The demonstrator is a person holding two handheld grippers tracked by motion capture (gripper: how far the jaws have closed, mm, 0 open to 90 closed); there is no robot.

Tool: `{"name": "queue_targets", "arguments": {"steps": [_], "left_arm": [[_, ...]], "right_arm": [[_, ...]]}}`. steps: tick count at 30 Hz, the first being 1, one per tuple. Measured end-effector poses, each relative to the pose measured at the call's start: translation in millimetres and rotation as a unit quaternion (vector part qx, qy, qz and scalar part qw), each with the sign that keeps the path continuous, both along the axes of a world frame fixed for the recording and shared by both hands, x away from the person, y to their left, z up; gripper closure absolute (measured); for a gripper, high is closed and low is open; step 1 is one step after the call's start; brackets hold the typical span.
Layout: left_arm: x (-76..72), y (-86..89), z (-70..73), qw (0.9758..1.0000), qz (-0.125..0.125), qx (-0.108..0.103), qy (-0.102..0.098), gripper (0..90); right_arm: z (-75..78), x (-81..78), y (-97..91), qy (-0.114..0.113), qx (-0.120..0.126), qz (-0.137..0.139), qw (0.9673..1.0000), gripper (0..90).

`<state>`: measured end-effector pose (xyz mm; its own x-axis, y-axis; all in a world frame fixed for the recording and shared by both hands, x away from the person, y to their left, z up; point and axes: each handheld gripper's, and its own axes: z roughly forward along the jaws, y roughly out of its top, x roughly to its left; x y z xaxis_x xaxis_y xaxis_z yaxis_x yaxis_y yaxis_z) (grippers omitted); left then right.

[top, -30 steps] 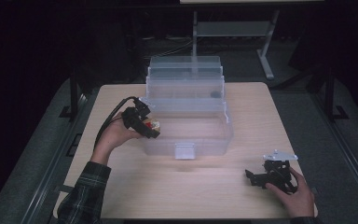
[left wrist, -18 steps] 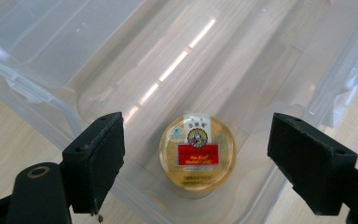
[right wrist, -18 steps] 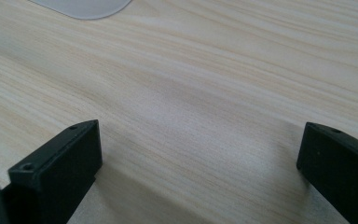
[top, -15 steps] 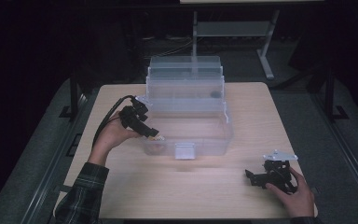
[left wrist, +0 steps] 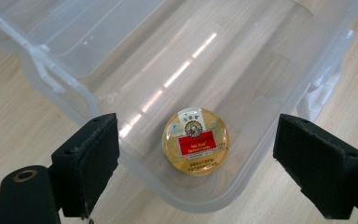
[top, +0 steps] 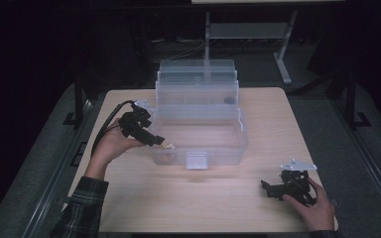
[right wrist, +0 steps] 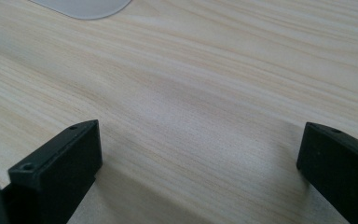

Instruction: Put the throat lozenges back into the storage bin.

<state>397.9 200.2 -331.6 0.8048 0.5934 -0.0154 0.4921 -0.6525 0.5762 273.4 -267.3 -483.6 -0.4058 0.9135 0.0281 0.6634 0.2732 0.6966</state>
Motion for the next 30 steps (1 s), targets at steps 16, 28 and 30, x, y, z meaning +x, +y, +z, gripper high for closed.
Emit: {"name": "queue_targets", "arguments": {"steps": [16,28,30], "left_arm": [[-12.6,22.9,-3.2,0.9996,0.025,-0.010,-0.011,12.4],[-28.8,42.6,-7.2,0.9989,0.035,-0.020,-0.024,12.5],[-31.5,46.1,-9.0,0.9987,0.038,-0.022,-0.025,12.5]], "right_arm": [[0.0,0.0,0.0,0.000,0.000,0.000,1.0000,0.0],[0.0,0.0,0.0,0.000,0.000,0.000,1.0000,0.0],[0.0,0.0,0.0,0.000,0.000,0.000,1.0000,0.0]]}}
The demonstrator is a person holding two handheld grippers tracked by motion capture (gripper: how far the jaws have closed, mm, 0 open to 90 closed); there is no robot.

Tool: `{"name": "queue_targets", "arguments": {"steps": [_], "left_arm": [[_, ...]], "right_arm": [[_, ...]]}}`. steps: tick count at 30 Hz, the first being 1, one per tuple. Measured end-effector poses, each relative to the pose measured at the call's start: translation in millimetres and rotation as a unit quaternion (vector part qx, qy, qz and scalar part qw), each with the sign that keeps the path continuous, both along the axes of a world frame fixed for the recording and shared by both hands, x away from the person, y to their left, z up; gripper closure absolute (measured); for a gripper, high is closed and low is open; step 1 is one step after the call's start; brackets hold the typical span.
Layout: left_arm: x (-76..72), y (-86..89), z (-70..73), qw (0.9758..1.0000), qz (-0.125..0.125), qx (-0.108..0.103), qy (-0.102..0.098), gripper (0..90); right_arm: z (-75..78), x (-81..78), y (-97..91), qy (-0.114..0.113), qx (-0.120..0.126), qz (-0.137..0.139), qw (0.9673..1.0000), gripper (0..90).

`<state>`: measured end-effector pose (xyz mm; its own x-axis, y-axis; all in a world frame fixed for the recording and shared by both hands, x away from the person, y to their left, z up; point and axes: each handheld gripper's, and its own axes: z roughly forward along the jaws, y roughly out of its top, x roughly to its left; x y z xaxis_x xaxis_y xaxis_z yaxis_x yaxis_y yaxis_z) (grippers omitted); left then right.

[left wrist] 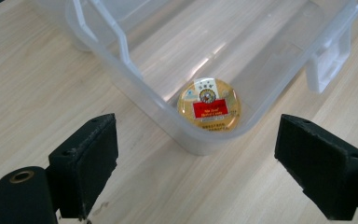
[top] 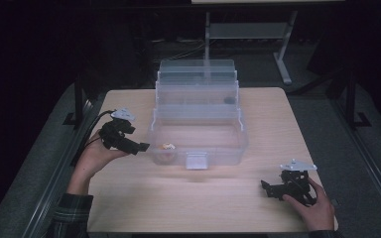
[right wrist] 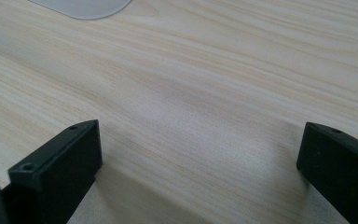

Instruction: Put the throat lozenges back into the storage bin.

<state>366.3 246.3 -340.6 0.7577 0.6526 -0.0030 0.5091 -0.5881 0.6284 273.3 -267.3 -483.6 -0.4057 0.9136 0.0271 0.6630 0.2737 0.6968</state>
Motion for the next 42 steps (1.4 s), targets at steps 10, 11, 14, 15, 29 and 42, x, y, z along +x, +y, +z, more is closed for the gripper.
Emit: {"name": "queue_targets", "arguments": {"steps": [10,11,14,15,29,42], "left_arm": [[-13.0,19.0,-15.8,0.9998,0.014,-0.011,-0.005,12.6],[-14.1,20.7,-17.4,0.9998,0.015,-0.012,-0.005,12.6],[-17.1,26.1,-21.4,0.9997,0.019,-0.013,-0.007,12.6],[-18.3,27.7,-22.5,0.9997,0.020,-0.015,-0.007,12.6],[-39.3,42.1,-42.4,0.9992,0.023,-0.016,-0.030,12.5],[-58.6,46.1,-57.4,0.9979,0.027,-0.030,-0.050,12.5]], "right_arm": [[0.0,0.0,0.1,0.000,0.001,0.000,1.0000,0.0],[-0.1,0.0,0.0,0.000,0.001,0.000,1.0000,0.0],[0.0,0.0,0.0,0.000,0.000,0.000,1.0000,0.0],[-0.1,0.0,0.0,0.000,0.000,0.000,1.0000,0.0],[0.0,0.0,0.0,0.000,0.000,0.000,1.0000,0.0],[0.0,0.0,0.0,0.000,0.000,0.000,1.0000,0.0]]}}
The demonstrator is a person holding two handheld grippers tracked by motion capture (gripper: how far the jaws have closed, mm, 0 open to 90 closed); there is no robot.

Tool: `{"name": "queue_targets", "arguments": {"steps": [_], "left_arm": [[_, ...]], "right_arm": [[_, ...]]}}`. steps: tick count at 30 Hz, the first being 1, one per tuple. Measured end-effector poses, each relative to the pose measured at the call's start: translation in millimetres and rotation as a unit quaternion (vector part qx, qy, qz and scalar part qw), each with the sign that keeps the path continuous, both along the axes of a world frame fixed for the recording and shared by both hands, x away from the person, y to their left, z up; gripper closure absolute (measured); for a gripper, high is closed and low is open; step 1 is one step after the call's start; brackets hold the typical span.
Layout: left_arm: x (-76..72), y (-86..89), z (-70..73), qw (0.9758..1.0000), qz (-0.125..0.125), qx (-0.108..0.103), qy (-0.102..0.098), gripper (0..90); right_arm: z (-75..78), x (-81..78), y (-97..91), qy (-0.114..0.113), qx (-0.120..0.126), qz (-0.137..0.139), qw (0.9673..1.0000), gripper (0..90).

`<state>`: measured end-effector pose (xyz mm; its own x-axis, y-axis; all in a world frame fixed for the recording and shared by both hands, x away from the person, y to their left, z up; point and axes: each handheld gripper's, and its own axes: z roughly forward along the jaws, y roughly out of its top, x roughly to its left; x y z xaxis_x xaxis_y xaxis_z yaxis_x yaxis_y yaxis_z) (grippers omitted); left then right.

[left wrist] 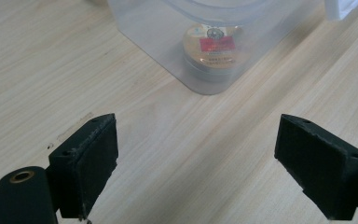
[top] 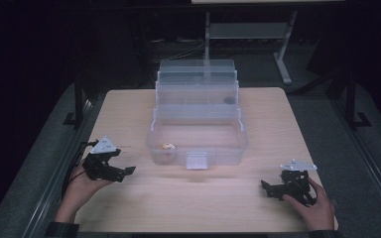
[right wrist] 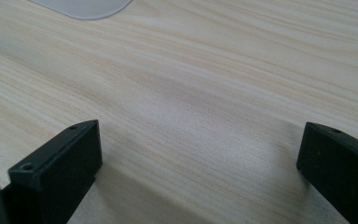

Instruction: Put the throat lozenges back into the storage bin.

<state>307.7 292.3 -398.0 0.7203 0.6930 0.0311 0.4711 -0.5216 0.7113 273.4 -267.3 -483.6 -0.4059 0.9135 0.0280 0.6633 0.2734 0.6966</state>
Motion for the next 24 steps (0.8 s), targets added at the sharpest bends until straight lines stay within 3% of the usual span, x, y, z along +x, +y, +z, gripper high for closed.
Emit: {"name": "queue_targets", "arguments": {"steps": [10,16,24], "left_arm": [[-15.1,5.0,-11.7,0.9996,0.004,-0.014,-0.022,12.6],[-21.8,8.6,-20.6,0.9995,0.004,-0.021,-0.024,12.6],[-28.1,12.7,-35.6,0.9996,0.007,-0.012,-0.025,12.5]], "right_arm": [[0.0,0.0,0.0,0.000,0.000,0.000,1.0000,0.0],[0.0,0.0,0.0,0.000,0.000,0.000,1.0000,0.0],[0.0,0.0,0.0,0.000,0.000,0.000,1.0000,0.0]]}}
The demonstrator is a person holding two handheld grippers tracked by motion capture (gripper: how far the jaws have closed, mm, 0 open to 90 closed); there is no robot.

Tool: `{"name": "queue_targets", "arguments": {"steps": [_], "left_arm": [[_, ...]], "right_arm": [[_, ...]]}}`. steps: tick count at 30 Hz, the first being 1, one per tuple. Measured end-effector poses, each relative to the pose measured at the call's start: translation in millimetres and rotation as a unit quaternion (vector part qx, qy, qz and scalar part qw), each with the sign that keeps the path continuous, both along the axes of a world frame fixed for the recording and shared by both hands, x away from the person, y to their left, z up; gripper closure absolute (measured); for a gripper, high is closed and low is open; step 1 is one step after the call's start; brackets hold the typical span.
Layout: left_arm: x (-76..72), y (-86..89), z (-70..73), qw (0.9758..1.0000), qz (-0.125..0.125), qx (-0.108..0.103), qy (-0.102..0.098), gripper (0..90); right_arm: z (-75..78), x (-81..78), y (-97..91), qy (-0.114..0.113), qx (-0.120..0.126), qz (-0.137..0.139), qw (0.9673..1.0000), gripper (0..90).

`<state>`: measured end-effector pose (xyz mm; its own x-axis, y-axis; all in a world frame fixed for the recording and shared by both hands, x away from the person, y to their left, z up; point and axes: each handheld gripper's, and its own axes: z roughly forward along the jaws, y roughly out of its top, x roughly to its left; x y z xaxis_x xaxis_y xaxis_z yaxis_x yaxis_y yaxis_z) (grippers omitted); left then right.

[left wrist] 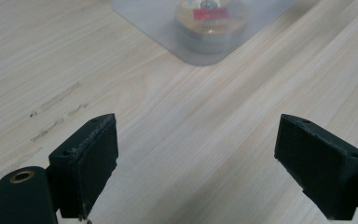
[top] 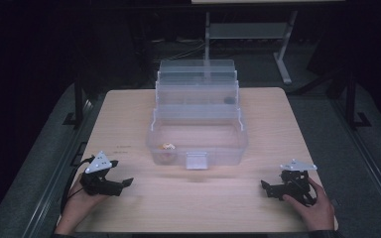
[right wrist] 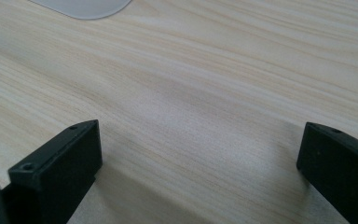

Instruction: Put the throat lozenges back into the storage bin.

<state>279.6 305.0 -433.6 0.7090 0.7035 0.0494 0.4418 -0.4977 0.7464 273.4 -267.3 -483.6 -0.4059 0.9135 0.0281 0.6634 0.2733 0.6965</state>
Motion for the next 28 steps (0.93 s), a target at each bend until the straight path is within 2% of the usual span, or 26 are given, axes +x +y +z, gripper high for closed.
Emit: {"name": "queue_targets", "arguments": {"steps": [3,6,7,10,16,18,22,28], "left_arm": [[-0.8,1.3,-4.2,1.0000,0.000,0.002,0.002,12.6],[-1.4,4.9,-14.2,0.9998,0.008,0.011,0.017,12.5],[-1.4,4.9,-14.2,0.9998,0.008,0.011,0.017,12.5],[-2.4,7.5,-23.0,0.9993,0.012,0.010,0.034,12.5],[-3.7,11.2,-31.9,0.9988,0.016,0.011,0.044,12.5],[-4.1,12.2,-35.5,0.9987,0.017,0.015,0.046,12.5],[-6.4,15.9,-39.7,0.9994,0.016,0.001,0.032,12.3],[-7.3,16.5,-40.5,0.9994,0.016,-0.001,0.030,12.2]], "right_arm": [[0.0,0.0,0.0,0.000,0.000,0.000,1.0000,0.0],[0.0,0.0,0.0,0.000,0.000,0.000,1.0000,0.0],[0.0,0.0,0.0,0.000,0.000,0.000,1.0000,0.0],[0.0,0.0,0.0,0.000,0.000,0.000,1.0000,0.0],[0.0,0.0,0.0,0.000,0.000,0.000,1.0000,0.0],[0.0,0.0,0.0,0.000,0.000,0.000,1.0000,0.0],[0.0,0.0,0.0,0.000,0.000,0.000,1.0000,0.0],[0.0,0.0,0.0,0.000,0.000,0.000,1.0000,0.0]]}}
